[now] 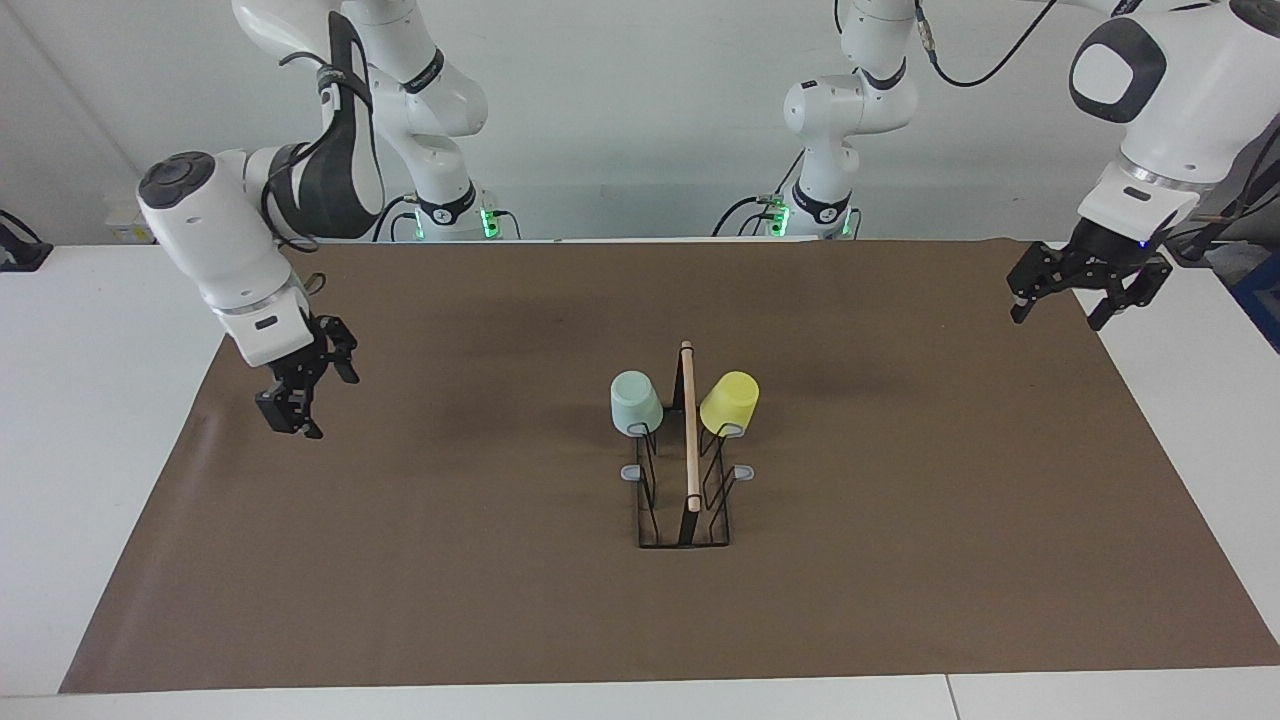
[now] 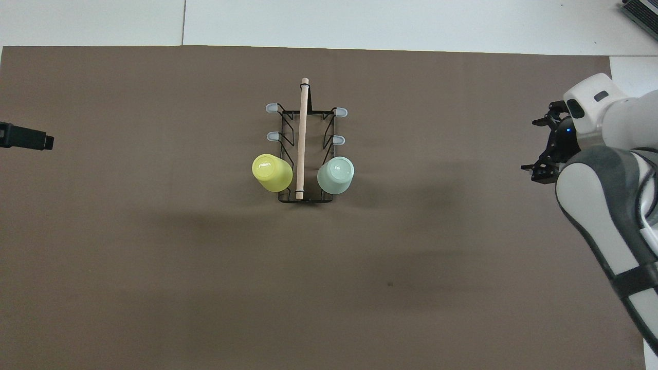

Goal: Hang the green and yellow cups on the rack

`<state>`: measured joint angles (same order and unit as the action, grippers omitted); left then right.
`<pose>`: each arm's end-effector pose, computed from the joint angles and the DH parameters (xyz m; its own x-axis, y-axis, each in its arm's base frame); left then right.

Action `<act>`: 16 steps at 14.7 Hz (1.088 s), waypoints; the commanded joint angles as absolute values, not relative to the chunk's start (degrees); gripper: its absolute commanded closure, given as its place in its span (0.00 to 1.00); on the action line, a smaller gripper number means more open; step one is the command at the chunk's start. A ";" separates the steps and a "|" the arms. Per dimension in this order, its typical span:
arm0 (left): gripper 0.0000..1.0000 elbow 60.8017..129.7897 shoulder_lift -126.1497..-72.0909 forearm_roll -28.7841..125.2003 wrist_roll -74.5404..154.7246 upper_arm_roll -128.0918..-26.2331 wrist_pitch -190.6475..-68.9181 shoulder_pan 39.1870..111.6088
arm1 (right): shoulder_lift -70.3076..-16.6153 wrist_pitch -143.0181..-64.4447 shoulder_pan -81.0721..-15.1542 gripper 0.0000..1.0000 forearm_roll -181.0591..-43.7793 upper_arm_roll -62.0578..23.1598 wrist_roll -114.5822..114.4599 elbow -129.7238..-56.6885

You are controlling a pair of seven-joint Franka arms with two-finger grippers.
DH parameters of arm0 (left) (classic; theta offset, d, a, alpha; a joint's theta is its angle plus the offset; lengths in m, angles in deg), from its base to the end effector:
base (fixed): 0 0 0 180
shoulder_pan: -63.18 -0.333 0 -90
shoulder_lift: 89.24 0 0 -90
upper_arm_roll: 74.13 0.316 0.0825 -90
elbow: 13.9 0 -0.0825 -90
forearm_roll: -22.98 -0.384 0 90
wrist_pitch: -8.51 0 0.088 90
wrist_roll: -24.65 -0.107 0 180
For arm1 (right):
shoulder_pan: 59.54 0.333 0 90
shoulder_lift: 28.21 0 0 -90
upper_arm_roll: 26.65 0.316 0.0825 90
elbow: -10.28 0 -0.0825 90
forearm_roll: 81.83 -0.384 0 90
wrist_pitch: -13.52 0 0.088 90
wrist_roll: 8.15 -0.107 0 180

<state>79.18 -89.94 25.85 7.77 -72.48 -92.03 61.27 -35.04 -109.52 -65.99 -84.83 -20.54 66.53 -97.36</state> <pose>0.5741 0.0311 0.6092 0.9668 -0.2217 0.1268 -0.2251 -0.9742 0.0134 0.6061 -0.0035 0.4608 0.2884 0.9525 0.0974 0.9456 -0.2993 0.1274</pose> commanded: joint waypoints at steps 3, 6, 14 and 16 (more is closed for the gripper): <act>0.00 82.35 -84.40 23.61 7.16 -73.52 -85.81 62.04 | -33.75 -109.09 -59.38 0.00 -77.53 -20.50 44.63 -97.82; 0.00 78.05 -85.89 17.47 7.51 -75.19 -83.35 65.89 | -33.48 -109.00 -56.91 0.00 -77.35 -20.58 32.07 -97.91; 0.00 72.76 -88.01 22.98 12.61 -74.40 -77.19 66.43 | -29.36 -92.51 -51.63 0.00 -76.56 -20.50 -16.74 -91.25; 0.00 73.37 -87.57 22.90 13.48 -74.40 -77.27 66.17 | -28.39 -86.53 -52.50 0.00 -76.82 -21.20 -17.81 -87.12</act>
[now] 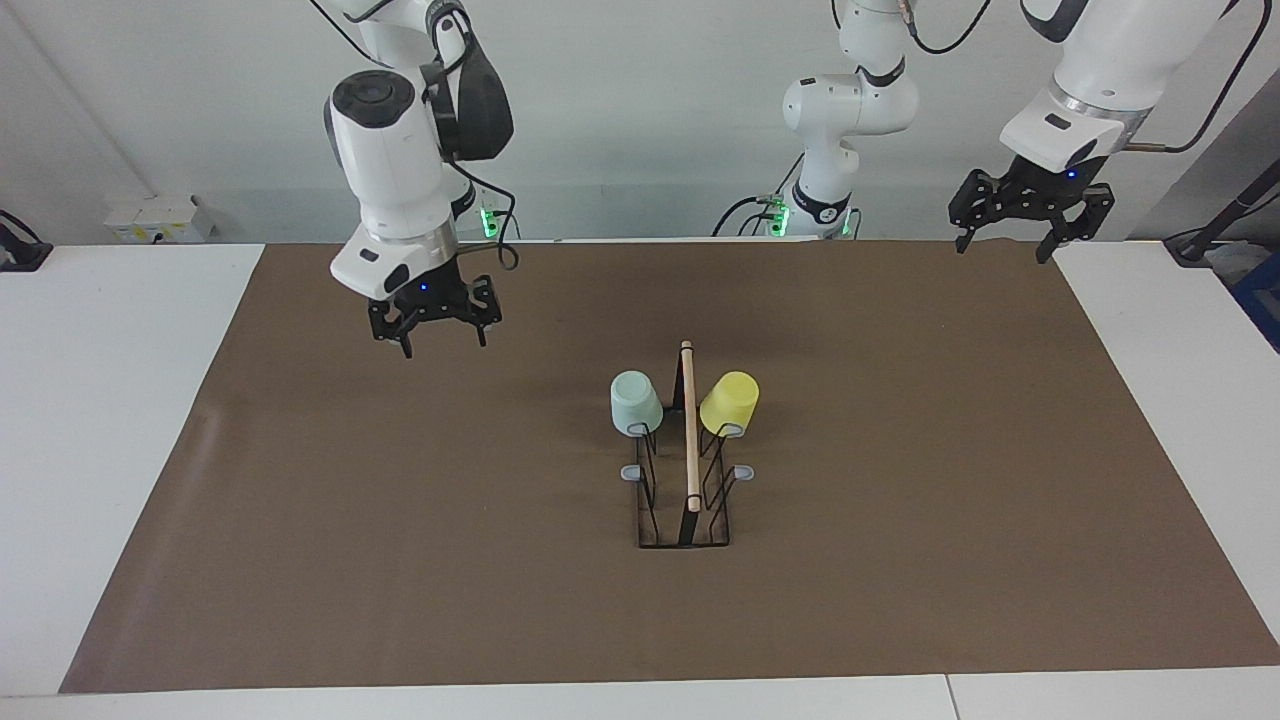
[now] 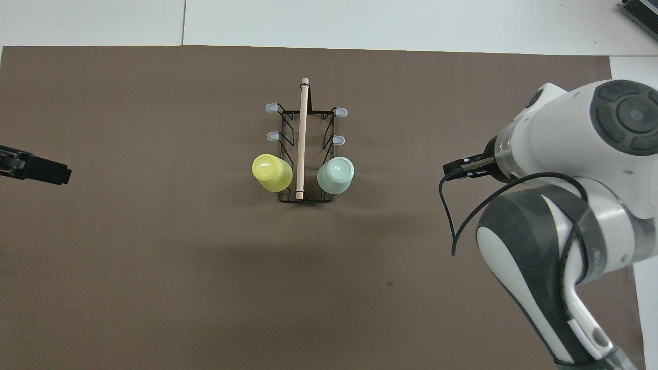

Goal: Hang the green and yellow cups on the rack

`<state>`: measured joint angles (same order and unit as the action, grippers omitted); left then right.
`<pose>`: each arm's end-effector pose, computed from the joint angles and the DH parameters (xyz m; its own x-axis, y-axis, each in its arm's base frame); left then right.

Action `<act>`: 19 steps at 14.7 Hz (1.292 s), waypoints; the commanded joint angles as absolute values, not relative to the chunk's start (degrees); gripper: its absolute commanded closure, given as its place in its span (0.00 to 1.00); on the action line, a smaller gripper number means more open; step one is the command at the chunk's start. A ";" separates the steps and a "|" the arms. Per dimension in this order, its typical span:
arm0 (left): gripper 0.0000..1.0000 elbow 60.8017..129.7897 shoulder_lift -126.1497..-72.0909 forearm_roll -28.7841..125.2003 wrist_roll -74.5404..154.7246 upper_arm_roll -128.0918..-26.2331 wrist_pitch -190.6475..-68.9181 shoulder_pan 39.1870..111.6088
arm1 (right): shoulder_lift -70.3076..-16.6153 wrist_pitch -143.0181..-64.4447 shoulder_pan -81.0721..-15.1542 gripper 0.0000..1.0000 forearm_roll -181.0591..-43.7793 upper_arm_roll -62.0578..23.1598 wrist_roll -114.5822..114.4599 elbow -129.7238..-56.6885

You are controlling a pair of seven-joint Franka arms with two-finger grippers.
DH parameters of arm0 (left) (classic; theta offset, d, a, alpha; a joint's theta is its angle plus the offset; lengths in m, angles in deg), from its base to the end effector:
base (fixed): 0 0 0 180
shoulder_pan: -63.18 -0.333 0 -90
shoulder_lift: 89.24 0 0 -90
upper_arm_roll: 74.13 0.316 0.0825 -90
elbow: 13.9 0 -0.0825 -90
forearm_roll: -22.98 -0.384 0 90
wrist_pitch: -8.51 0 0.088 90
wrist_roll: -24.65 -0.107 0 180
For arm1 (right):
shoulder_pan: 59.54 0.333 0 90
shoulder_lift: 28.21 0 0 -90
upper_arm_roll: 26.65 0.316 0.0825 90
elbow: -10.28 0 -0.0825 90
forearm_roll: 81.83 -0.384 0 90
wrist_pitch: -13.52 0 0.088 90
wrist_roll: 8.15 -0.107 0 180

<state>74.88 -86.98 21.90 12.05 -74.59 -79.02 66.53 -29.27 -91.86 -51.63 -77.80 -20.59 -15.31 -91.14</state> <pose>0.5371 -0.0338 0.6523 0.9594 -0.2817 0.0130 -0.2814 -0.9593 -0.0225 0.5589 0.1328 0.5428 0.9889 0.1368 0.0580 0.1333 -0.9893 0.0599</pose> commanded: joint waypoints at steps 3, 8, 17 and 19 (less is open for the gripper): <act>0.00 73.11 -87.65 22.81 14.54 -74.40 -76.57 66.17 | -27.59 -78.18 -56.97 0.00 -78.05 -21.20 -17.55 -81.67; 0.00 73.37 -87.21 22.98 14.72 -74.31 -76.48 66.00 | -26.63 -69.98 -65.51 0.00 -83.68 -21.38 -13.62 -79.18; 0.00 74.78 -85.81 23.16 20.52 -74.31 -75.16 65.55 | -23.64 -72.53 -64.56 0.00 -82.98 -21.29 -10.70 -85.44; 0.00 74.69 -85.89 23.25 20.52 -74.31 -75.16 65.55 | -23.90 -71.48 -60.88 0.00 -82.80 -26.52 -10.70 -84.82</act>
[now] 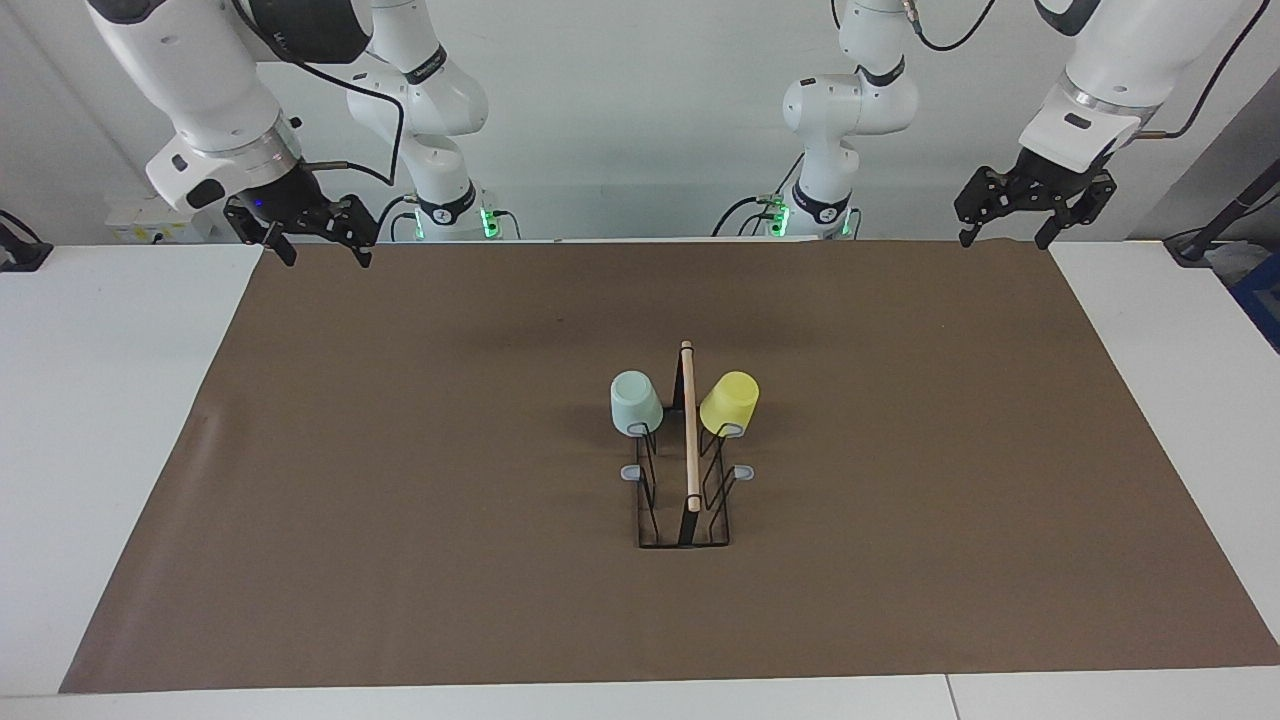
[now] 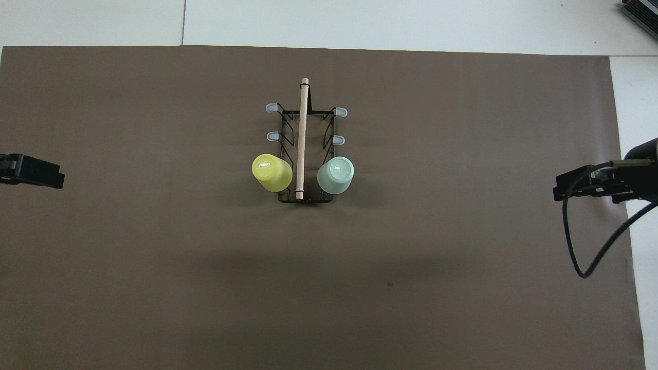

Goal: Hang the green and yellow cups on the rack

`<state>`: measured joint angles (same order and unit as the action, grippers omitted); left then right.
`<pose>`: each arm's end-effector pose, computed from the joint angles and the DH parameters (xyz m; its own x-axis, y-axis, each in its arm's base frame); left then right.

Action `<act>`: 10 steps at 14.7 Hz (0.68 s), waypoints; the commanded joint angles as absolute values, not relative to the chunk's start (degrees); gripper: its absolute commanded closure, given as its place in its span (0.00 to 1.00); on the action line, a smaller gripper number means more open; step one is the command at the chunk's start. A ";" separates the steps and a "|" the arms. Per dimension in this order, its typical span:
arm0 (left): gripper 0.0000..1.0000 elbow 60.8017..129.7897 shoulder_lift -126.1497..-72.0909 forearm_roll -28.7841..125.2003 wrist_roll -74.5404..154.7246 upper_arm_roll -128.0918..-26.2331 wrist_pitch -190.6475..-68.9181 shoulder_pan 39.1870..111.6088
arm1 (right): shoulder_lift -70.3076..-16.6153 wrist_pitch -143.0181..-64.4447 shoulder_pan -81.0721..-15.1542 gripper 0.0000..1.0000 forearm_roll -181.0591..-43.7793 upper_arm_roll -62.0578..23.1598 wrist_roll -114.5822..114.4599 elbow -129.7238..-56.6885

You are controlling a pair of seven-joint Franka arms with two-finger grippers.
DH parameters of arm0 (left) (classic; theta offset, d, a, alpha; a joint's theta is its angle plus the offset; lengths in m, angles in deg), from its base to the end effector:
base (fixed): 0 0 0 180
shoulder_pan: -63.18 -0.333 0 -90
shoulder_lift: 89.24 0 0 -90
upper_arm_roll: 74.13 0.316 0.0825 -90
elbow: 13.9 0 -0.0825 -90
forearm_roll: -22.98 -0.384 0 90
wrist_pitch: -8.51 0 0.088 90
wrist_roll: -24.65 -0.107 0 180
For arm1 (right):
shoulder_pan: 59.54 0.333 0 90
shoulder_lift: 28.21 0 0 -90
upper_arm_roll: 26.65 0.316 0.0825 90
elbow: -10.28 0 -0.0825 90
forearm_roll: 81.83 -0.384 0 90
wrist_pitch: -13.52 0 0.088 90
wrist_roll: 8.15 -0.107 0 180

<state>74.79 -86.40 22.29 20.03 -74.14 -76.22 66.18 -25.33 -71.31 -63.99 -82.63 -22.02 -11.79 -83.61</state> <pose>0.5290 -0.0264 0.6541 0.9911 -0.1317 -0.0204 -0.1319 -0.9912 -0.0104 0.5279 0.0043 0.6125 0.9923 -0.0596 -0.1082 -0.0603 -0.9982 -0.0030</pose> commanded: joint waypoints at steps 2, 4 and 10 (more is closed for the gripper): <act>0.00 74.78 -85.81 23.51 20.17 -74.31 -75.25 65.55 | -23.99 -71.04 -54.90 0.00 -82.53 -32.96 -10.70 -84.82; 0.00 74.78 -85.81 25.87 20.60 -74.22 -75.34 64.77 | -24.77 -70.34 -54.88 0.00 -81.49 -32.80 -10.61 -83.16; 0.00 74.78 -85.81 26.06 20.08 -74.31 -75.33 63.97 | -25.48 -68.05 -59.19 0.00 -80.25 -27.00 -10.61 -81.57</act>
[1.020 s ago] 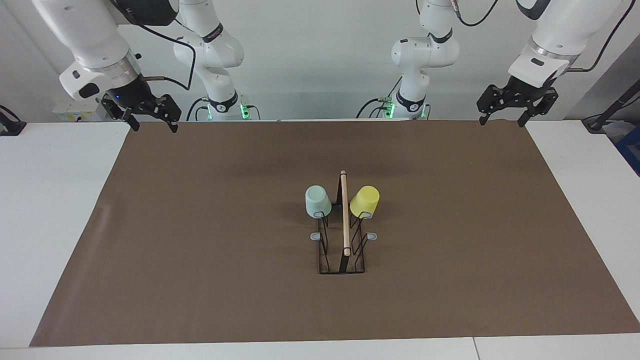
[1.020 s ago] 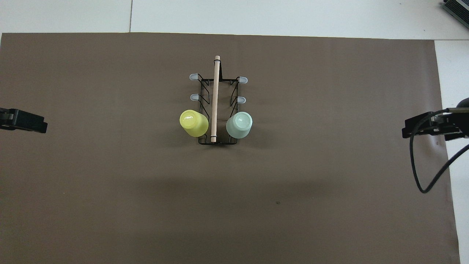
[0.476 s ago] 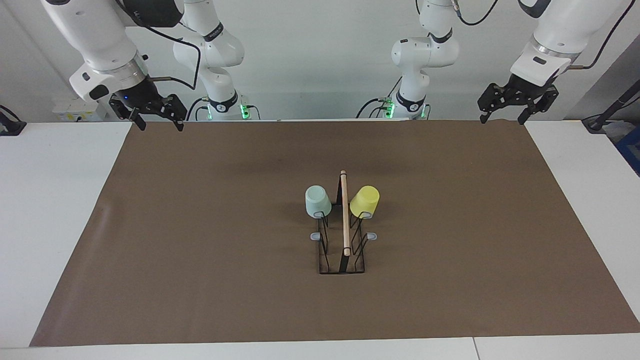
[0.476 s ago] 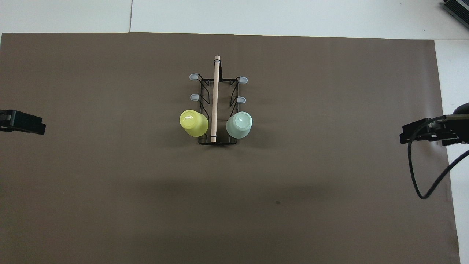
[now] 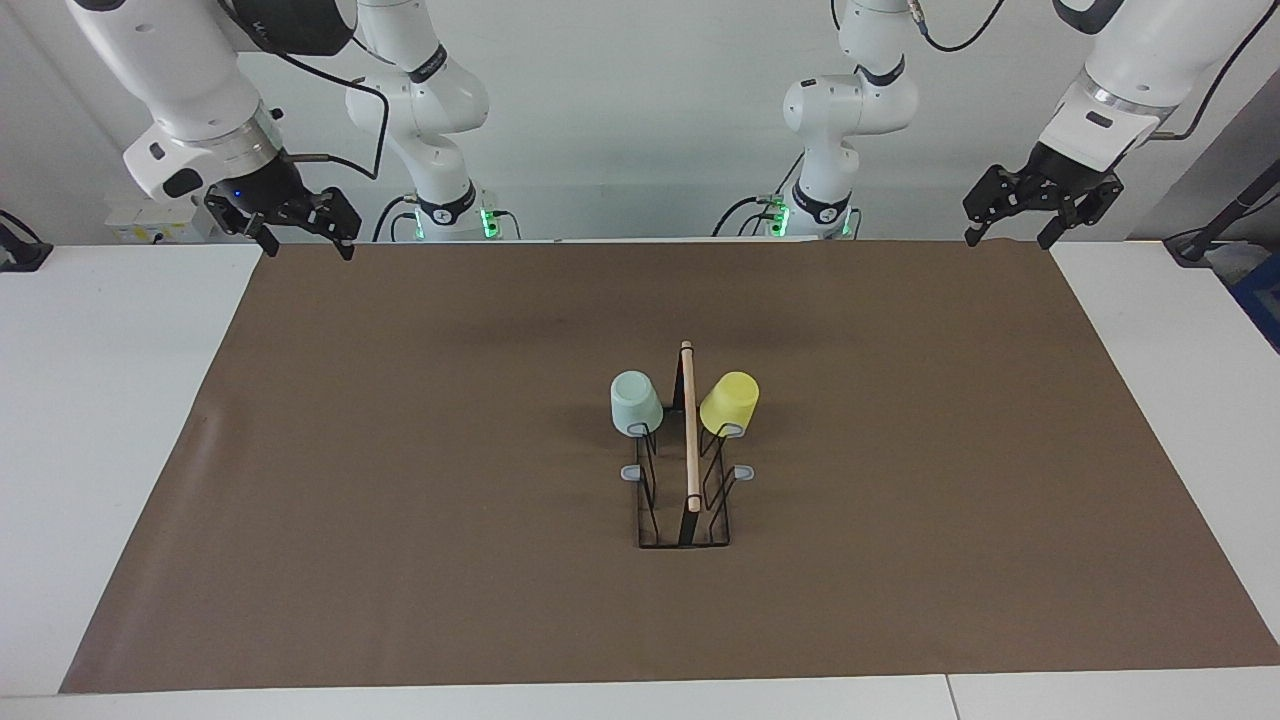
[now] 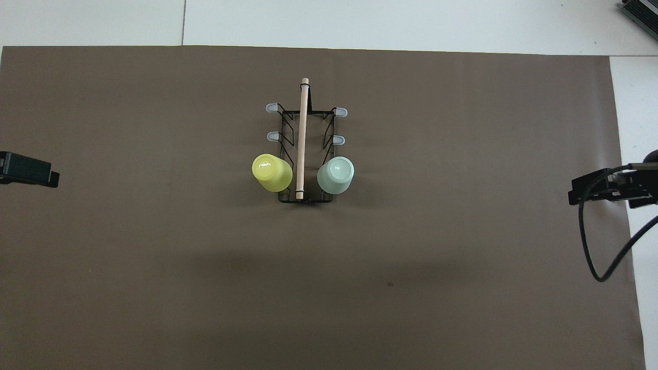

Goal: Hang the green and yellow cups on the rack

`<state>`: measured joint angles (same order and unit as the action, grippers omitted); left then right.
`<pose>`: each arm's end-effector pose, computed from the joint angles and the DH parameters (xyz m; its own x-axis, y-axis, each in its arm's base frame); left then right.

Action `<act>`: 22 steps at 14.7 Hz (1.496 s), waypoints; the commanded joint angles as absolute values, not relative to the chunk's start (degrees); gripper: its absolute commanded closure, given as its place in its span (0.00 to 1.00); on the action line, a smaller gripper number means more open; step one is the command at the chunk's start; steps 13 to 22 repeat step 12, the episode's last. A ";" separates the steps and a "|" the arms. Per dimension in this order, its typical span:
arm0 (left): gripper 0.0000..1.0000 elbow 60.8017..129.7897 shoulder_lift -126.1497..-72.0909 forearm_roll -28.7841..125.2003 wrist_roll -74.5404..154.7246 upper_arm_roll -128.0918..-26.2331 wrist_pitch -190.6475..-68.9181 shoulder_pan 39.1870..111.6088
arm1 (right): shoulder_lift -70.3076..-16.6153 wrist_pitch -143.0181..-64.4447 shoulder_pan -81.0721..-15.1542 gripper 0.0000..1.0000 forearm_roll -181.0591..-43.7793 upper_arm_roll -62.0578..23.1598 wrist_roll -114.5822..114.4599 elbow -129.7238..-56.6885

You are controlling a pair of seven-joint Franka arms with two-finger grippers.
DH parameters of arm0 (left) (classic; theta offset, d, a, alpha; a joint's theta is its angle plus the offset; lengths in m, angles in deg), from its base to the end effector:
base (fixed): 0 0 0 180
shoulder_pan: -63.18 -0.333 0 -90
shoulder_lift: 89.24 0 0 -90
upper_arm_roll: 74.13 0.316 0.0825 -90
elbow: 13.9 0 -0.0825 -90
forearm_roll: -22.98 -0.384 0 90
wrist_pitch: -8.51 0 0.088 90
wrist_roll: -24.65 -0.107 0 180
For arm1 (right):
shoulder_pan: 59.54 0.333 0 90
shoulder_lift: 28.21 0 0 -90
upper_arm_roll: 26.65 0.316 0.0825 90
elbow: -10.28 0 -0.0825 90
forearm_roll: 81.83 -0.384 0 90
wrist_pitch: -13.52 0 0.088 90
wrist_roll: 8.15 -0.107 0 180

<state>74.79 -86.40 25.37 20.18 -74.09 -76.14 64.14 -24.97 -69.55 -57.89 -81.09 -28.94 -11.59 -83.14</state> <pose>0.5294 -0.0133 0.6541 0.9951 -0.0977 -0.0176 -0.0969 -0.9944 0.0431 0.5228 -0.0080 0.6174 0.9898 -0.0723 -0.1229 -0.0706 -0.9973 0.0181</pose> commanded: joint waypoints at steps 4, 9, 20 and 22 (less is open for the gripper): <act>0.00 75.48 -85.37 25.36 19.82 -74.31 -74.98 64.23 | -25.22 -68.75 -57.70 0.00 -80.51 -27.44 -11.22 -82.18; 0.00 75.75 -85.10 24.05 19.47 -74.48 -75.86 64.41 | -24.96 -69.19 -57.87 0.00 -80.60 -27.35 -11.31 -82.53; 0.00 76.01 -85.02 23.69 19.81 -74.66 -76.13 64.41 | -24.87 -69.10 -57.96 0.00 -80.60 -27.35 -11.40 -82.62; 0.00 76.01 -85.02 23.69 19.81 -74.66 -76.13 64.41 | -24.87 -69.10 -57.96 0.00 -80.60 -27.35 -11.40 -82.62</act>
